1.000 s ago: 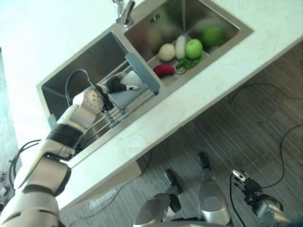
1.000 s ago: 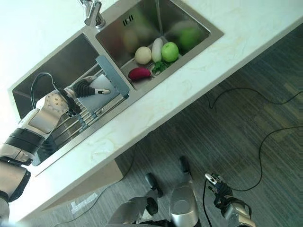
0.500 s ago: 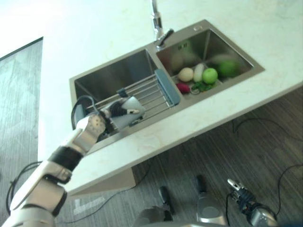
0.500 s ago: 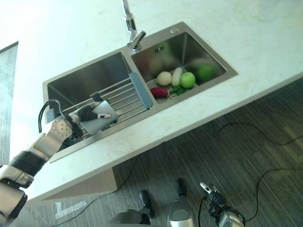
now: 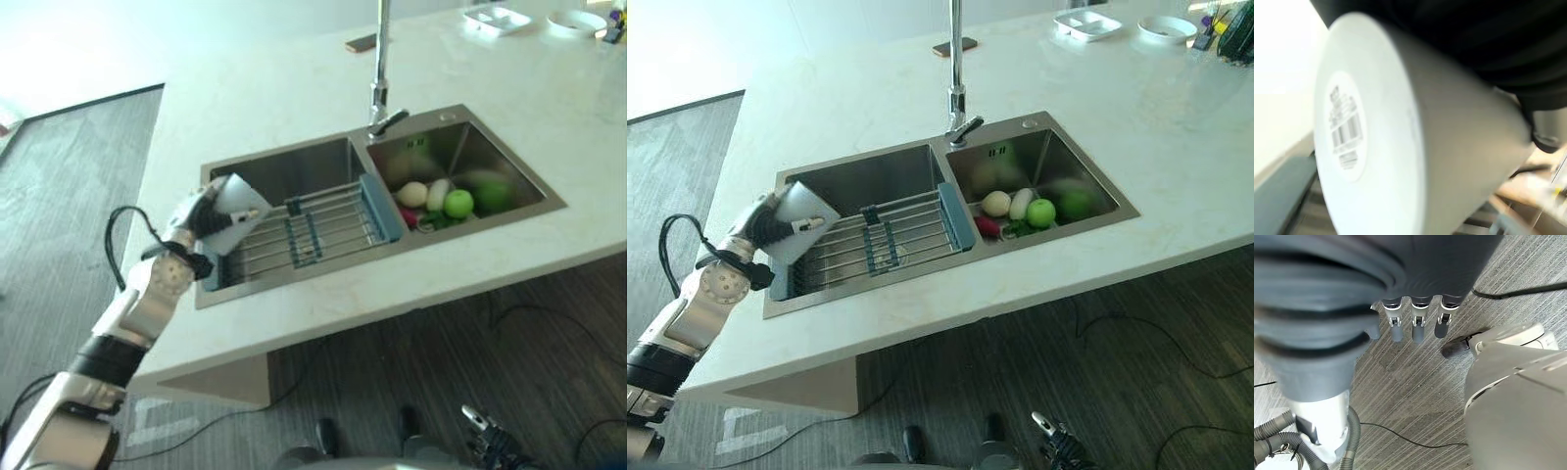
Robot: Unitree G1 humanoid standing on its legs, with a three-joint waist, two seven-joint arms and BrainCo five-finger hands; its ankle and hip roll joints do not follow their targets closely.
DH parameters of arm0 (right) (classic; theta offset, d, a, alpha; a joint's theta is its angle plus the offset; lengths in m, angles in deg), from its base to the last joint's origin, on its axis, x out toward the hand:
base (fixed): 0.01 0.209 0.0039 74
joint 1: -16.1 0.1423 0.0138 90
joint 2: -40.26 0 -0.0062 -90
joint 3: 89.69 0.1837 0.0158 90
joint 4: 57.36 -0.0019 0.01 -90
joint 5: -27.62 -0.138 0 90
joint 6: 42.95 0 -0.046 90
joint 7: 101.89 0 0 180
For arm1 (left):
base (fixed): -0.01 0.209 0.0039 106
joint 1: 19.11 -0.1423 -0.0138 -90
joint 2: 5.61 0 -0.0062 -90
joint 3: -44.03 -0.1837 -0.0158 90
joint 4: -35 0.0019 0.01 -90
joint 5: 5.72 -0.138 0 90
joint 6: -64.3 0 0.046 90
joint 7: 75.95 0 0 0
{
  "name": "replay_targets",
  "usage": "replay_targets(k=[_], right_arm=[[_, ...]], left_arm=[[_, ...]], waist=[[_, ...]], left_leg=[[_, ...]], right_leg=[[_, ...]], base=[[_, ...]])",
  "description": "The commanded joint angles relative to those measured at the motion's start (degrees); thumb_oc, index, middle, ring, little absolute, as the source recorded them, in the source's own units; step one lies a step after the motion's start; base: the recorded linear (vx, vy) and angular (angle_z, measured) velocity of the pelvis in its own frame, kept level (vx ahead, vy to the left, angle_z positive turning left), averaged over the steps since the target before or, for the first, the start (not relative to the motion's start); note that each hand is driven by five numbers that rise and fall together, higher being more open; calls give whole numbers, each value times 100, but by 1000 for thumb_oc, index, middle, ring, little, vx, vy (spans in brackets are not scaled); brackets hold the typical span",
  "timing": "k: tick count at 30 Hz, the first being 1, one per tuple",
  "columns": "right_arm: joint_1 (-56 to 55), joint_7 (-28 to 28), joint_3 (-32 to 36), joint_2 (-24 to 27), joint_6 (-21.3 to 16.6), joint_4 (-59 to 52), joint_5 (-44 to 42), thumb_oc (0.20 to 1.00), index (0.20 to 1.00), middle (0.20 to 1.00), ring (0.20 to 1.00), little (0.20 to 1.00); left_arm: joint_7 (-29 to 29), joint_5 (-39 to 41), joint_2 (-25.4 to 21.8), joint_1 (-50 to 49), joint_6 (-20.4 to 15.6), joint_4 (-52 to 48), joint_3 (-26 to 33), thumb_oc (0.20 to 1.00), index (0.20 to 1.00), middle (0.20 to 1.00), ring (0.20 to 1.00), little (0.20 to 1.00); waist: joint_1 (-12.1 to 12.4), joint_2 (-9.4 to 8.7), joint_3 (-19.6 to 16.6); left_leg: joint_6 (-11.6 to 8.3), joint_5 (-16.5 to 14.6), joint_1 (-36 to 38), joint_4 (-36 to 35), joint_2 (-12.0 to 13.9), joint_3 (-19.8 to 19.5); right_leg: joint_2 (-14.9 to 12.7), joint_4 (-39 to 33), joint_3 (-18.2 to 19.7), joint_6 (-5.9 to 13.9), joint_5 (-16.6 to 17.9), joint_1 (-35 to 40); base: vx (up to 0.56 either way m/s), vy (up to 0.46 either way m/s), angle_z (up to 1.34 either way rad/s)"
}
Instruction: Place the dishes in the dishwasher.
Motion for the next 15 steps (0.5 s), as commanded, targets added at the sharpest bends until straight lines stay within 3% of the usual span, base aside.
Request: replay_targets(k=[1, 7, 15], right_arm=[[39, -131, 107, -7, -117, 217, 132, 1000, 1000, 1000, 1000, 1000], [-31, -204, 163, -113, -54, 292, 429, 1000, 1000, 1000, 1000, 1000], [-48, -285, 108, -139, 43, 260, 847, 1000, 1000, 1000, 1000, 1000]], left_arm=[[714, -271, -250, 383, -579, -155, 460, 200, 200, 200, 200, 200], [1414, -500, -163, -381, -1077, -1190, 1409, 200, 200, 200, 200, 200], [1632, -411, 251, -1588, -1250, -1696, 2252, 200, 200, 200, 200, 200]], waist=[[124, 108, -70], [396, 58, -232], [762, 6, -214]], left_leg=[[-120, -718, 234, 120, 87, -51], [-148, -760, 376, 81, 134, -223], [-262, -736, 317, 259, 277, -499]], right_leg=[[-164, 399, -314, 285, -894, 246], [-112, 373, -496, 237, -1026, 514], [5, 419, -663, 89, -1166, 610]], base=[[29, -43, 16], [38, -55, 12], [-13, -123, 20]])
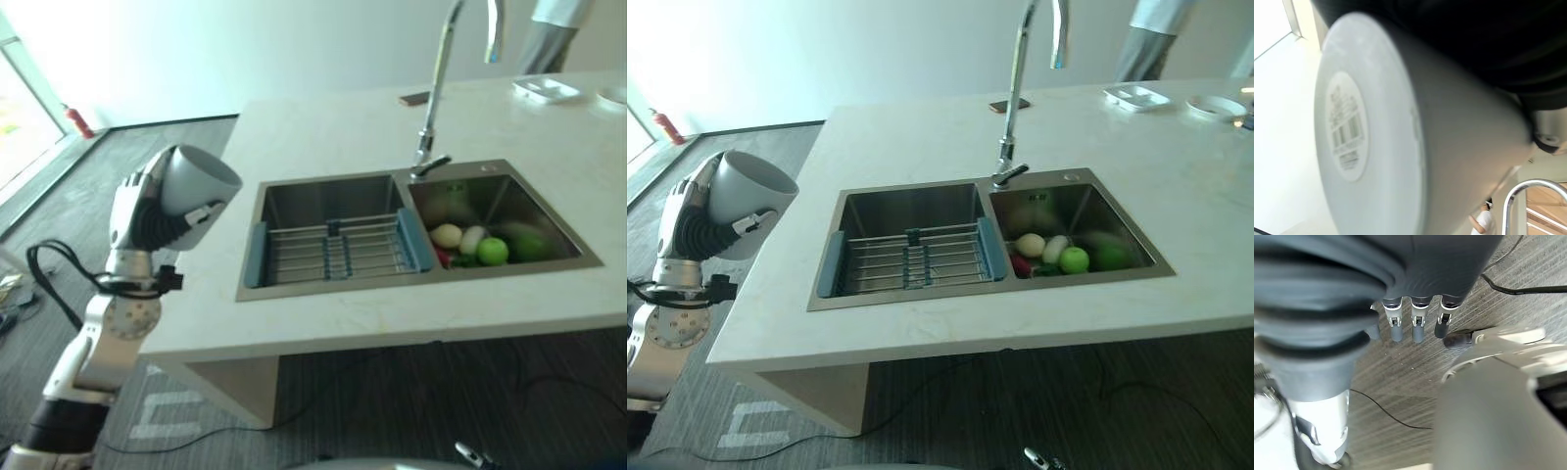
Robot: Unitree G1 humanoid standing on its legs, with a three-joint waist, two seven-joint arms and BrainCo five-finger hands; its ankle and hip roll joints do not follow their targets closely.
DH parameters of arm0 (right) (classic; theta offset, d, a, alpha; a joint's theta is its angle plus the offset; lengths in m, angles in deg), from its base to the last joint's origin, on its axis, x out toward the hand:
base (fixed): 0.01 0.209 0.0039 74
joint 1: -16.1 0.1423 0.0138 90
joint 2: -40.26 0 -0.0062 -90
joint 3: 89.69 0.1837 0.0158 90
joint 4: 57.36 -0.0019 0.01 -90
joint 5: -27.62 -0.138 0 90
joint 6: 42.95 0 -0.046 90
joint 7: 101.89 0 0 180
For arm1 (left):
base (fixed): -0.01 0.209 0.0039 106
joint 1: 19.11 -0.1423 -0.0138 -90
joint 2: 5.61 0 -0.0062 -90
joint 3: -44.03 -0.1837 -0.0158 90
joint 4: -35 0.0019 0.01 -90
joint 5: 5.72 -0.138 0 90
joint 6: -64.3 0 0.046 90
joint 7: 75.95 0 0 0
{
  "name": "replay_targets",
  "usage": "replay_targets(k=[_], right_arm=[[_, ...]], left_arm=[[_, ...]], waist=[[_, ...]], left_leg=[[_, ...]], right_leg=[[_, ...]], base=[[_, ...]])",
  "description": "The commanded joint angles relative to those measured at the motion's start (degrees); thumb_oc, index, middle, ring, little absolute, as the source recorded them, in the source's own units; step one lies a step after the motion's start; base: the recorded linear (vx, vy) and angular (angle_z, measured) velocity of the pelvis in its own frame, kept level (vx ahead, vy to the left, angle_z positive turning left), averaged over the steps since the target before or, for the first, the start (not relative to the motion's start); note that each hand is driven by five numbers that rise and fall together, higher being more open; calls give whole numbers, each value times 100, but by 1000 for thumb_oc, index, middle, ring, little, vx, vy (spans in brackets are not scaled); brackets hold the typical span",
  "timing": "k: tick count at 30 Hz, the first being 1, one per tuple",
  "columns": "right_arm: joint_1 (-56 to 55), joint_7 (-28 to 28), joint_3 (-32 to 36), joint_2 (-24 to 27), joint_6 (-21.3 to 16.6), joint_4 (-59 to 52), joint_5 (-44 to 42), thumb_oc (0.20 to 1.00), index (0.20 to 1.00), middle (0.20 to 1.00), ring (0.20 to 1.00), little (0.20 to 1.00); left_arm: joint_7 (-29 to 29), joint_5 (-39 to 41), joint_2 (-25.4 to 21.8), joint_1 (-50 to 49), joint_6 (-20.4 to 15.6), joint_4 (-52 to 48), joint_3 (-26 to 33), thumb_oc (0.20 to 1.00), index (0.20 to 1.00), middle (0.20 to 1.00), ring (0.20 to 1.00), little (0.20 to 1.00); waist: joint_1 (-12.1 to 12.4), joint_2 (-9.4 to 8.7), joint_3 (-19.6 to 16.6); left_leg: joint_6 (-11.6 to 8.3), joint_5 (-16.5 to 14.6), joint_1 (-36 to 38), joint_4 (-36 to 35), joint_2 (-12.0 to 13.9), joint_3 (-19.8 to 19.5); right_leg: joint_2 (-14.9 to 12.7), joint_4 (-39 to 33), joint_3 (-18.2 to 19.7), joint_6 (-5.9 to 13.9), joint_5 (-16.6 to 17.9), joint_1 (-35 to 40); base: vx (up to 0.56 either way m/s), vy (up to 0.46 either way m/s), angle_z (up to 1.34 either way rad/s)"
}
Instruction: Place the dishes in the dishwasher.
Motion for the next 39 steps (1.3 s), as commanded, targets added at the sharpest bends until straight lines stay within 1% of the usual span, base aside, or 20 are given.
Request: replay_targets(k=[1, 4, 7, 9, 11, 12, 14, 16, 19, 20, 23, 24, 25, 29, 32, 33, 34, 35, 36, 39], right_arm=[[399, -127, 101, 103, 23, 157, 165, 1000, 1000, 1000, 1000, 1000], [512, -250, 25, 258, -44, 453, 375, 1000, 1000, 1000, 1000, 1000], [563, -160, 39, 323, -13, 604, 480, 1000, 1000, 1000, 1000, 1000], [635, -77, 76, 357, 39, 658, 633, 1000, 1000, 1000, 1000, 1000], [698, -111, 127, 373, 287, 715, 464, 1000, 1000, 1000, 1000, 1000], [715, -181, 189, 389, 392, 777, 361, 1000, 1000, 1000, 1000, 1000], [724, -351, 305, 397, 518, 907, 270, 1000, 1000, 1000, 1000, 1000], [704, -602, 357, 384, 621, 1008, 169, 1000, 1000, 1000, 1000, 1000], [656, -674, 378, 349, 657, 1075, -96, 1000, 1000, 1000, 1000, 1000], [637, -482, 503, 325, 567, 1090, -99, 1000, 1000, 1000, 1000, 1000], [627, -826, 533, 242, 718, 1052, -145, 1000, 1000, 1000, 1000, 1000], [607, -956, 531, 184, 802, 1062, -191, 1000, 1000, 1000, 1000, 1000], [581, -1177, 522, 90, 663, 1015, -162, 1000, 1000, 1000, 1000, 1000], [567, -1298, 426, 14, 437, 843, -21, 1000, 1000, 1000, 1000, 1000], [585, -1416, 254, -2, 430, 621, 207, 1000, 1000, 1000, 1000, 1000], [589, -1475, 205, 8, 401, 623, 277, 1000, 1000, 1000, 1000, 1000], [584, -1541, 114, 20, 300, 666, 320, 1000, 1000, 1000, 1000, 1000], [589, -1566, 72, 27, 265, 696, 249, 1000, 1000, 1000, 1000, 1000], [570, -1632, -106, 84, 161, 820, 125, 1000, 1000, 1000, 1000, 1000], [550, -1668, -94, 160, 374, 940, 109, 1000, 1000, 1000, 1000, 1000]], left_arm=[[375, -168, -18, 461, -320, -140, 608, 200, 200, 200, 200, 200], [853, -91, 61, -47, -566, -150, 1042, 200, 200, 200, 200, 200], [1039, -30, 154, -130, -885, -12, 1130, 200, 200, 200, 200, 200], [1219, -156, 316, -192, -1110, 49, 1161, 200, 200, 200, 200, 200], [1323, -255, 396, -160, -1180, 100, 1119, 200, 200, 200, 200, 200], [1333, -305, 431, -93, -1212, 149, 1052, 200, 200, 200, 200, 200], [1276, -171, 492, 42, -1285, 228, 923, 200, 200, 200, 200, 200], [1075, 60, 556, 127, -1348, 239, 862, 200, 200, 200, 200, 200], [810, 208, 613, 314, -1533, 299, 662, 200, 200, 200, 200, 200], [742, 142, 542, 500, -1498, 273, 414, 200, 200, 200, 200, 200], [766, 43, 520, 570, -1365, 193, 300, 200, 200, 200, 200, 200], [741, -2, 505, 587, -1355, 168, 268, 200, 200, 200, 200, 200], [697, -10, 467, 576, -1290, 117, 276, 200, 200, 200, 200, 200], [487, 99, 399, 536, -1056, 40, 350, 200, 200, 200, 200, 200], [459, 222, 346, 593, -902, 115, 281, 200, 200, 200, 200, 200], [458, 272, 326, 663, -911, 181, 202, 200, 200, 200, 200, 200], [467, 379, 311, 765, -907, 263, 92, 200, 200, 200, 200, 200], [451, 415, 313, 831, -964, 302, 23, 200, 200, 200, 200, 200], [416, 560, 384, 1050, -948, 403, -218, 200, 200, 200, 200, 200], [167, 692, 491, 1102, -754, 335, -244, 200, 200, 200, 200, 200]], waist=[[128, 94, 324], [415, 130, 409], [552, 249, 506], [599, 282, 545], [505, 207, 511], [442, 125, 474], [359, 16, 446], [288, -3, 388], [102, 24, 273], [-92, 57, 268], [-61, 65, 317], [-28, 63, 345], [57, 51, 402], [162, 49, 453], [116, 29, 529], [51, 12, 542], [-22, -5, 541], [-62, -38, 551], [-228, -116, 446], [-240, -187, 346]], left_leg=[[-226, -687, 118, 333, 275, -51], [-405, -641, -211, 734, 335, -245], [-622, -183, -570, 528, 415, -285], [-740, -57, -696, 513, 496, 34], [-622, -335, -665, 977, 487, 515], [-573, -664, -567, 1294, 510, 671], [-397, -1064, -440, 1749, 512, 884], [-366, -1194, -207, 1949, 550, 1024], [-362, -1350, 330, 1616, 569, 1278], [-311, -1437, 686, 1036, 515, 1434], [-233, -1480, 683, 922, 369, 1274], [-172, -1533, 672, 905, 284, 1234], [-66, -1618, 616, 952, 146, 1119], [72, -1690, 507, 1097, 34, 1067], [223, -1697, 400, 1197, -68, 872], [271, -1700, 364, 1196, -120, 691], [311, -1671, 327, 1164, -144, 487], [326, -1531, 248, 1143, -156, 459], [321, -1430, 194, 948, -199, -133], [270, -1352, 112, 886, -173, -462]], right_leg=[[-19, 420, -241, 89, -941, 206], [24, 347, -456, -37, -938, 250], [131, 137, -666, -41, -889, 379], [46, 93, -1029, 3, -841, 389], [-132, 205, -1334, 0, -766, 246], [-217, 268, -1350, -1, -811, 222], [-366, 450, -1498, -17, -734, 54], [-429, 627, -1672, -57, -689, -139], [-527, 783, -1921, -2, -528, -405], [-770, 974, -1965, 268, -286, -632], [-895, 991, -1934, 425, -131, -666], [-1037, 1019, -1953, 502, -16, -680], [-1245, 1051, -1984, 585, 150, -649], [-1493, 1299, -2016, 548, 136, -591], [-1558, 1774, -1526, 488, -28, -687], [-1482, 1903, -1145, 499, -60, -776], [-1313, 1934, -720, 483, -213, -837], [-1199, 1857, -581, 400, -252, -884], [-490, 1322, 286, 369, -693, -782], [-288, 1228, 739, 322, -867, -629]], base=[[-42, -135, 14], [-32, -184, 39], [-134, -75, 74], [-276, 29, 98], [-306, 57, 150], [-257, 67, 135], [-224, 116, 131], [-206, 175, 120], [-175, 372, 83], [-124, 526, 148], [-62, 355, 143], [-94, 472, 81], [-85, 403, 51], [-76, 278, 26], [-40, 236, 25], [7, 108, 30], [-54, 27, 53], [24, -67, 175], [20, -98, 193], [73, -125, 208]])
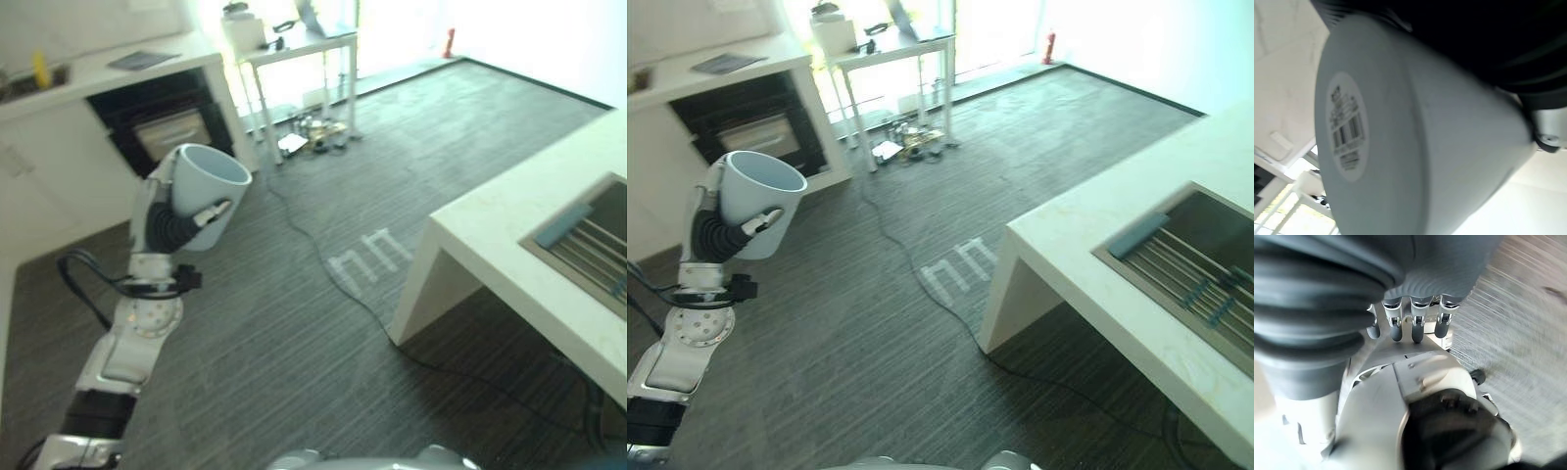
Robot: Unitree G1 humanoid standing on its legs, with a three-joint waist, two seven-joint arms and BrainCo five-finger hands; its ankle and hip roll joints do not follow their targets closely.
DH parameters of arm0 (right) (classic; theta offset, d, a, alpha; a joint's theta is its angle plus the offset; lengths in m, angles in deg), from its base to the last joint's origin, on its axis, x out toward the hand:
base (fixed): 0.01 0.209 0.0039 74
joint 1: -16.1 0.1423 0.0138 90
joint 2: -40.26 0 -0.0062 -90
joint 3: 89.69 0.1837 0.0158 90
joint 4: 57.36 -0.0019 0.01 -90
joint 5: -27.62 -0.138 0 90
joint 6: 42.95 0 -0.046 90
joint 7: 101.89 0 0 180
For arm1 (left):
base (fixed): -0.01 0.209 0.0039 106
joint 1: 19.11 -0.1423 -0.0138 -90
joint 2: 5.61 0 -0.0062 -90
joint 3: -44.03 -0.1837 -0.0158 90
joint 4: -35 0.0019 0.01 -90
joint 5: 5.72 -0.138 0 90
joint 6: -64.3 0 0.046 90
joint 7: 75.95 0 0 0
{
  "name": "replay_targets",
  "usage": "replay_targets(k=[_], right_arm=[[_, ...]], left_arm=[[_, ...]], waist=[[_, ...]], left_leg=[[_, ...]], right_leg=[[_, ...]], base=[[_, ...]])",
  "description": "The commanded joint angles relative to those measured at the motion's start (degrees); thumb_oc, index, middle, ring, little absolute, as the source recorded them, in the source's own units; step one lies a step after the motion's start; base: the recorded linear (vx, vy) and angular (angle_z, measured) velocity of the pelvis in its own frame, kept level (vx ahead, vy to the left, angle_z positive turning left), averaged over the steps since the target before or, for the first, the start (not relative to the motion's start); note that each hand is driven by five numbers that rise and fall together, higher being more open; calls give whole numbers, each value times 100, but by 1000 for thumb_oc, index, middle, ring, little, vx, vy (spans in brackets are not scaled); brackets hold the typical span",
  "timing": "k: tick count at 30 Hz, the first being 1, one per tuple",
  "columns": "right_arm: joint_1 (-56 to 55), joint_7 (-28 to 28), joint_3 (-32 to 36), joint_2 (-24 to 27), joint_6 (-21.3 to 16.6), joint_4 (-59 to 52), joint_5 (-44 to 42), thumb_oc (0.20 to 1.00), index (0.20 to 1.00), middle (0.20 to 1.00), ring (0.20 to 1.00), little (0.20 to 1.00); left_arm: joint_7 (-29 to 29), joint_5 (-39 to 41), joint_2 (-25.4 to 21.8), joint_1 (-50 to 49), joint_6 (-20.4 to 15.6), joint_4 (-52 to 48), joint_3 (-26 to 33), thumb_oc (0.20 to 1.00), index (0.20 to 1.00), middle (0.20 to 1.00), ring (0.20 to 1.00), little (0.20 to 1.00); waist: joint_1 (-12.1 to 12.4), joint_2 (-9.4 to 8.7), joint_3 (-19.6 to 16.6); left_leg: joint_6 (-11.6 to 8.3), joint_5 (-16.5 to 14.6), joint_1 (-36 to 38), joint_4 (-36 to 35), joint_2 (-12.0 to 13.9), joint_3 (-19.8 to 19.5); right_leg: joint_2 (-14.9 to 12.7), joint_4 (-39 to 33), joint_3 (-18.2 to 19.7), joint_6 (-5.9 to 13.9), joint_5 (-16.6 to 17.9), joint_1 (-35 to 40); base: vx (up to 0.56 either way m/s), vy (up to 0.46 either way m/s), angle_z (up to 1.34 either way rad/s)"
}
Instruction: Place the dishes in the dishwasher.
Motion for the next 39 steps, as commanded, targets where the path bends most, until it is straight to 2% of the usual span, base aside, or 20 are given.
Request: replay_targets(k=[1, 2, 4, 7, 10, 14, 17, 19, 24, 26, 33, 36, 37, 38, 39], right_arm=[[409, -306, -141, 7, 90, 466, -72, 1000, 1000, 1000, 1000, 1000], [427, -216, -127, 49, 262, 469, 96, 1000, 1000, 1000, 1000, 1000], [484, -176, -160, 81, 293, 497, 176, 1000, 1000, 1000, 1000, 1000], [592, -140, -235, 138, 338, 487, -2, 1000, 1000, 1000, 1000, 1000], [816, -141, -339, 249, 284, 377, -204, 1000, 1000, 1000, 1000, 1000], [892, -85, -362, 324, 319, 371, -266, 1000, 1000, 1000, 1000, 1000], [867, -61, -292, 312, 435, 486, -286, 1000, 1000, 1000, 1000, 1000], [803, -72, -205, 299, 426, 587, -397, 1000, 1000, 1000, 1000, 1000], [755, -117, -98, 319, 499, 665, -489, 1000, 1000, 1000, 1000, 1000], [726, -202, -78, 314, 518, 698, -271, 1000, 1000, 1000, 1000, 1000], [626, -338, -245, 222, 332, 671, 7, 1000, 1000, 1000, 1000, 1000], [557, -267, -276, 228, 329, 681, 312, 1000, 1000, 1000, 1000, 1000], [556, -282, -278, 237, 328, 696, 365, 1000, 1000, 1000, 1000, 1000], [423, -280, 66, 445, -79, 414, -620, 1000, 1000, 1000, 1000, 1000], [452, -319, 78, 461, -173, 384, -810, 1000, 1000, 1000, 1000, 1000]], left_arm=[[-178, 347, -398, -294, -21, -536, 539, 200, 200, 200, 200, 200], [-396, 620, -309, -321, 84, -573, 543, 200, 200, 200, 200, 200], [-514, 725, -257, -376, 206, -674, 584, 200, 200, 200, 200, 200], [-819, 895, -211, -481, 200, -864, 654, 200, 200, 200, 200, 200], [-844, 1121, -214, -674, 316, -1121, 752, 200, 200, 200, 200, 200], [-857, 1440, -159, -817, 253, -1140, 888, 200, 200, 200, 200, 200], [-1030, 1512, -68, -903, 140, -1132, 975, 200, 200, 200, 200, 200], [-1208, 1440, -8, -914, -6, -1116, 959, 200, 200, 200, 200, 200], [-1273, 1383, 79, -856, -69, -1174, 841, 200, 200, 200, 200, 200], [-1195, 1280, 125, -843, -47, -1246, 790, 200, 200, 200, 200, 200], [-1117, 1147, 97, -855, -20, -1281, 755, 200, 200, 200, 200, 200], [-1156, 1122, 21, -918, 154, -1310, 838, 200, 200, 200, 200, 200], [-1184, 1136, -15, -921, 182, -1296, 846, 200, 200, 200, 200, 200], [-1562, 996, -246, 467, -363, -917, -233, 200, 200, 200, 200, 200], [-1644, 934, -212, 406, -393, -947, -229, 200, 200, 200, 200, 200]], waist=[[-12, -330, -265], [73, -365, -306], [198, -373, -328], [348, -334, -355], [510, -250, -349], [586, -210, -289], [585, -182, -254], [523, -139, -244], [440, -80, -255], [442, -55, -284], [455, -82, -397], [448, -119, -430], [441, -131, -439], [-314, -336, -84], [-298, -300, -107]], left_leg=[[-74, -633, 345, -139, -118, 657], [-146, -578, 255, -79, -78, 632], [-219, -512, 193, -77, -17, 651], [-355, -372, 139, -201, 88, 509], [-608, -165, -31, -210, 233, 400], [-755, -61, -277, -31, 309, 418], [-823, 37, -319, -36, 413, 624], [-915, 233, -301, -237, 588, 975], [-992, 400, -141, -598, 688, 1150], [-992, 432, -24, -768, 680, 1179], [-907, 359, 130, -883, 563, 1081], [-847, 306, 201, -947, 533, 1107], [-842, 302, 216, -965, 536, 1136], [-666, -97, -101, 124, 566, 2217], [-694, -20, 35, -112, 579, 2248]], right_leg=[[-335, -796, 25, 48, 466, 188], [-260, -878, -70, -32, 401, 318], [-263, -995, -287, -54, 409, 419], [-165, -1270, -410, -134, 405, 584], [9, -1621, -571, -250, 438, 772], [76, -1826, -642, -312, 495, 867], [83, -1846, -837, -335, 505, 929], [70, -1818, -1047, -333, 490, 976], [37, -1795, -1199, -309, 470, 1000], [-20, -1790, -1300, -273, 481, 1000], [-73, -1805, -1259, -205, 507, 1027], [-88, -1878, -1227, -140, 564, 1051], [-90, -1903, -1230, -125, 580, 1061], [-5, -1685, -739, -165, 662, 726], [-3, -1670, -855, -167, 614, 764]], base=[[63, -239, 200], [9, -204, 160], [-12, -219, 82], [2, -179, 35], [-6, -162, 59], [-31, -72, 37], [2, -19, 36], [15, 43, 47], [10, 76, 56], [22, 140, 12], [51, 80, -3], [76, 90, -5], [62, 60, -2], [42, 24, -1], [0, 0, 0]])
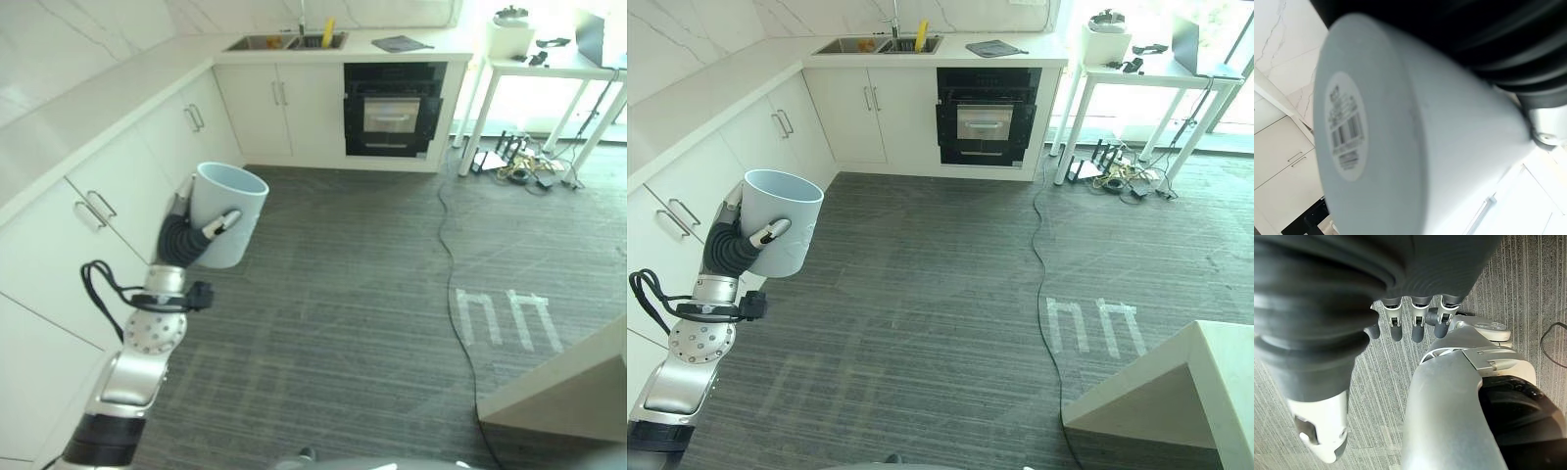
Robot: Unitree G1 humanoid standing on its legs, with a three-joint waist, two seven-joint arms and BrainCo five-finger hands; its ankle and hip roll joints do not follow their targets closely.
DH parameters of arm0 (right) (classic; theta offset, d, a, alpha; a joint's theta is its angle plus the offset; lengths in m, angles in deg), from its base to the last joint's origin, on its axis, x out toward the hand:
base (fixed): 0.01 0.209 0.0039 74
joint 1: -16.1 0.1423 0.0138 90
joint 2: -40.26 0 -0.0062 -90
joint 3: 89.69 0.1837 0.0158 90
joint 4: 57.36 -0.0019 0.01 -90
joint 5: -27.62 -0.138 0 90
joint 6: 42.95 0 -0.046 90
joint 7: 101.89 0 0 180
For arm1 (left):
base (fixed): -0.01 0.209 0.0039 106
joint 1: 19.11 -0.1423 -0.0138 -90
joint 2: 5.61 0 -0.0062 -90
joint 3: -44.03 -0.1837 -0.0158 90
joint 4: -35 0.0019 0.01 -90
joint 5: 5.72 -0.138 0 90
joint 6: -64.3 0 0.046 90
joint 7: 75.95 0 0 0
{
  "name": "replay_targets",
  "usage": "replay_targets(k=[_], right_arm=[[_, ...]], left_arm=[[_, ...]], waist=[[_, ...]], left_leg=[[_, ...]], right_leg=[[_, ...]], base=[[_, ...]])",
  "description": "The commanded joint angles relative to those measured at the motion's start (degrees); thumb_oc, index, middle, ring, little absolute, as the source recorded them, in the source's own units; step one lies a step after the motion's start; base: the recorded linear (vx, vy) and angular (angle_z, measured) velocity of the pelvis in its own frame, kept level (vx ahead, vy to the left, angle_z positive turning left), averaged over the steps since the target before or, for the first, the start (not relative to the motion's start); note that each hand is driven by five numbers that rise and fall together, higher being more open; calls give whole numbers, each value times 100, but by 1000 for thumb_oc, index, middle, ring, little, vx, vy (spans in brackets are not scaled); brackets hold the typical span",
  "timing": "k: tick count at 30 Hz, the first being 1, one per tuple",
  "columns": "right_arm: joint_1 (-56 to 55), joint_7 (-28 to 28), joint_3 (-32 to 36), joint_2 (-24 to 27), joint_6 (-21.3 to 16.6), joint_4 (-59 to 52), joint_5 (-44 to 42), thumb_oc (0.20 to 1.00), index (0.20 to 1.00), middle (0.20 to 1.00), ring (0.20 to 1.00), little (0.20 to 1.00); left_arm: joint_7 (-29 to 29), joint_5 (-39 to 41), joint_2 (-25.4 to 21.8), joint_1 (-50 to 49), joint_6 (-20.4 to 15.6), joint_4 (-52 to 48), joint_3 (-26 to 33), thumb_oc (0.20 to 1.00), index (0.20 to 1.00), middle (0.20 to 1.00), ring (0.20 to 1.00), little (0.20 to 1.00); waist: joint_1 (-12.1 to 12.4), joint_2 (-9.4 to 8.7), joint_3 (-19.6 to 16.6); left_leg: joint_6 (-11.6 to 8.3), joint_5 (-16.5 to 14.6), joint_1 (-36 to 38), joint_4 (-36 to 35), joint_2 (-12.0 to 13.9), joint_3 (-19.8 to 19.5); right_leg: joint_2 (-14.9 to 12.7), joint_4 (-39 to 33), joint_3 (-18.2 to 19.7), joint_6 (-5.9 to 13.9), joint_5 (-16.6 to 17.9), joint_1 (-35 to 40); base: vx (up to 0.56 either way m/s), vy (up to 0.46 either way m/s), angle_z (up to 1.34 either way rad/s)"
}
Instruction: Place the dishes in the dishwasher.
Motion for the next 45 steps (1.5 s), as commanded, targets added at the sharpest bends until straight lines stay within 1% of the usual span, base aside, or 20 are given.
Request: replay_targets(k=[1, 3, 4, 6, 8, 12, 14, 19, 22, 23, 24, 28, 30, 32, 33, 37, 41, 42, 43, 45], right_arm=[[181, -71, 141, 171, -587, -261, -1404, 1000, 1000, 1000, 1000, 1000], [311, 376, 262, 122, -478, -396, -2501, 1000, 1000, 1000, 1000, 1000], [354, 585, 496, 115, -239, -398, -2644, 1000, 1000, 1000, 1000, 1000], [341, 712, 620, 44, -164, -409, -1889, 1000, 1000, 1000, 1000, 1000], [328, 763, 476, -62, -469, -296, -1239, 1000, 1000, 1000, 1000, 1000], [341, 984, 356, -118, -486, -352, -1787, 1000, 1000, 1000, 1000, 1000], [358, 1028, 331, -114, -517, -485, -1648, 1000, 1000, 1000, 1000, 1000], [465, 873, 101, 1, -394, -624, -1217, 1000, 1000, 1000, 1000, 1000], [592, 774, -42, 52, -337, -438, -991, 1000, 1000, 1000, 1000, 1000], [623, 771, -83, 56, -321, -351, -985, 1000, 1000, 1000, 1000, 1000], [639, 744, -107, 55, -302, -240, -1047, 1000, 1000, 1000, 1000, 1000], [575, 691, -35, 45, -266, -103, -824, 1000, 1000, 1000, 1000, 1000], [486, 724, -27, 61, -280, -101, -711, 1000, 1000, 1000, 1000, 1000], [408, 745, -33, 87, -335, -83, -643, 1000, 1000, 1000, 1000, 1000], [380, 789, -50, 100, -449, -87, -586, 1000, 1000, 1000, 1000, 1000], [360, 1015, -14, 75, -503, -164, -633, 1000, 1000, 1000, 1000, 1000], [212, 1308, 73, -169, -639, -539, -743, 1000, 1000, 1000, 1000, 1000], [161, 1509, 80, -243, -678, -742, -936, 1000, 1000, 1000, 1000, 1000], [112, 1635, 134, -310, -612, -964, -985, 1000, 1000, 1000, 1000, 1000], [38, 1655, 89, -392, -624, -1134, -796, 1000, 1000, 1000, 1000, 1000]], left_arm=[[-308, -387, -205, 1510, -732, 96, -640, 200, 200, 200, 200, 200], [-227, -376, -286, 1404, -802, 102, -678, 200, 200, 200, 200, 200], [-213, -303, -281, 1447, -766, 131, -713, 200, 200, 200, 200, 200], [-173, -228, -246, 1489, -767, 226, -753, 200, 200, 200, 200, 200], [-179, -227, -173, 1477, -703, 263, -806, 200, 200, 200, 200, 200], [-358, -19, -29, 1406, -397, 216, -897, 200, 200, 200, 200, 200], [-472, 210, 40, 1382, -246, 248, -915, 200, 200, 200, 200, 200], [-501, 258, 137, 1384, -342, 388, -936, 200, 200, 200, 200, 200], [-473, 291, 113, 1277, -440, 354, -821, 200, 200, 200, 200, 200], [-536, 336, 111, 1233, -480, 332, -772, 200, 200, 200, 200, 200], [-615, 309, 127, 1162, -518, 285, -705, 200, 200, 200, 200, 200], [-615, 205, 181, 941, -536, 167, -527, 200, 200, 200, 200, 200], [-619, 218, 219, 917, -536, 175, -476, 200, 200, 200, 200, 200], [-590, 125, 262, 932, -580, 262, -460, 200, 200, 200, 200, 200], [-560, -35, 284, 894, -629, 321, -444, 200, 200, 200, 200, 200], [-616, -179, 285, 787, -637, 317, -409, 200, 200, 200, 200, 200], [-837, -179, 326, 901, -705, 279, -536, 200, 200, 200, 200, 200], [-921, -227, 296, 1014, -689, 310, -623, 200, 200, 200, 200, 200], [-953, -239, 242, 1139, -630, 354, -720, 200, 200, 200, 200, 200], [-942, -296, 85, 1413, -591, 570, -944, 200, 200, 200, 200, 200]], waist=[[-662, 14, 390], [-658, 90, 311], [-709, 126, 242], [-738, 167, 220], [-702, 180, 204], [-664, 158, 164], [-669, 152, 165], [-624, 87, 234], [-508, -28, 373], [-433, -55, 456], [-344, -39, 547], [-231, 171, 615], [-244, 237, 614], [-308, 212, 578], [-310, 198, 528], [-210, 179, 470], [-79, 72, 320], [-76, 27, 292], [-110, -5, 294], [-257, 38, 387]], left_leg=[[-10, -720, -159, 657, 163, 729], [-26, -596, 18, 245, 103, 550], [-48, -573, 68, 161, 128, 559], [-60, -570, 123, 130, 123, 560], [-43, -595, 161, 129, 102, 514], [-45, -603, 192, 143, 135, 502], [-58, -600, 189, 178, 162, 520], [-121, -667, -90, 757, 252, 508], [51, -1051, -496, 1938, 165, 465], [62, -984, -817, 2499, 160, 400], [10, -695, -1161, 2714, 175, 292], [-210, 138, -1276, 1439, 416, 271], [-332, 575, -1396, 865, 679, 554], [-447, 598, -1430, 724, 789, 850], [-429, 458, -1368, 652, 750, 921], [-248, 297, -1370, 722, 607, 839], [63, -56, -1366, 860, 112, 568], [236, -145, -1282, 821, -107, 475], [420, -217, -1136, 722, -313, 419], [761, -418, -672, 488, -587, 365]], right_leg=[[285, 301, 576, -128, -290, -517], [372, 274, 674, -153, -319, -484], [403, 292, 701, -156, -366, -483], [405, 309, 692, -177, -399, -444], [408, 303, 696, -200, -419, -385], [462, 314, 688, -241, -474, -332], [484, 349, 681, -267, -503, -340], [495, 448, 693, -362, -564, -379], [404, 571, 761, -449, -563, -384], [421, 602, 782, -509, -557, -349], [494, 621, 851, -553, -561, -299], [638, 657, 847, -517, -752, -111], [596, 617, 676, -502, -802, 3], [463, 623, 484, -456, -918, 134], [375, 717, 425, -412, -1014, 169], [208, 966, 508, -319, -1146, 218], [-52, 1491, 563, -199, -1325, 376], [-218, 1975, 552, -85, -1123, 305], [-423, 2688, 543, 101, -656, 88], [-710, 4343, 646, 275, 147, -717]], base=[[39, 3, -5], [44, 36, -9], [42, 50, -10], [51, 41, -8], [50, -23, -5], [28, -83, -1], [14, -124, 1], [7, -122, 6], [50, -121, 20], [119, -110, 11], [164, -43, 8], [250, 178, 4], [270, 240, -2], [319, 308, 15], [319, 411, 13], [191, 301, -17], [218, 377, -19], [190, 457, 47], [212, 535, 58], [196, 483, 68]])
